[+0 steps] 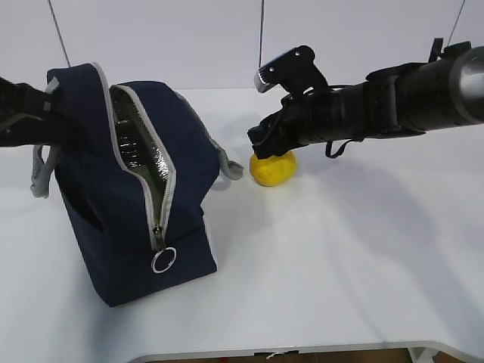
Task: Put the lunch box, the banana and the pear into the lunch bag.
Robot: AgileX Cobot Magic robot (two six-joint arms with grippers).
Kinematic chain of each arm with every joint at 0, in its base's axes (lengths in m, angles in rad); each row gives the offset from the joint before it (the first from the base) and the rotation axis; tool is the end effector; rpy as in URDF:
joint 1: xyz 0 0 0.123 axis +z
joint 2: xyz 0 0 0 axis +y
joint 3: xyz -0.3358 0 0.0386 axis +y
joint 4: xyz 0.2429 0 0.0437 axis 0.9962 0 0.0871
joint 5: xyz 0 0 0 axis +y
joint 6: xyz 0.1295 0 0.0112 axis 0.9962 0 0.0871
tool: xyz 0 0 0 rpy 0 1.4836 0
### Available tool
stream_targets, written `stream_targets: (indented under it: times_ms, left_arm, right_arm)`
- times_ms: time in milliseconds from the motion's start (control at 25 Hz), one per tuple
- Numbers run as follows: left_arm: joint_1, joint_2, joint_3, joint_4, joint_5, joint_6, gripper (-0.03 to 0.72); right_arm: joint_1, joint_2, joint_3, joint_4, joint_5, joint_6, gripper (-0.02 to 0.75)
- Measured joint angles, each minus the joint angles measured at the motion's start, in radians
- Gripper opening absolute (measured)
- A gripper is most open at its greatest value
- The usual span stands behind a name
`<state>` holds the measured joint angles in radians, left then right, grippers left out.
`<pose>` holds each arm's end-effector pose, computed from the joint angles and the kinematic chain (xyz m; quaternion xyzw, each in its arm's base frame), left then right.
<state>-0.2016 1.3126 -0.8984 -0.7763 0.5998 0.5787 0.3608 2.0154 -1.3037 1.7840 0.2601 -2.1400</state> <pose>0.2603 -0.1057 0.3157 0.1224 0.8991 -0.2413 0.3442 0.4542 0.2064 0.2163 -0.3593 0.7946 0.1140 0.4760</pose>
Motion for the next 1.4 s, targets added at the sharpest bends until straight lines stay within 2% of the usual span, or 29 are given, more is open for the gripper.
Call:
stream_targets:
  times_ms: [80,440,1400]
  left_arm:
    - [0.0,0.0,0.0,0.0,0.0,0.0,-0.001]
    - [0.0,0.0,0.0,0.0,0.0,0.0,-0.001]
    - [0.0,0.0,0.0,0.0,0.0,0.0,-0.001]
  right_arm:
    - [0.0,0.0,0.0,0.0,0.0,0.004,0.355]
    - [0.0,0.0,-0.002,0.0,0.0,0.01,0.219]
    - [0.0,-0.014,-0.002,0.0,-0.011,0.01,0.19]
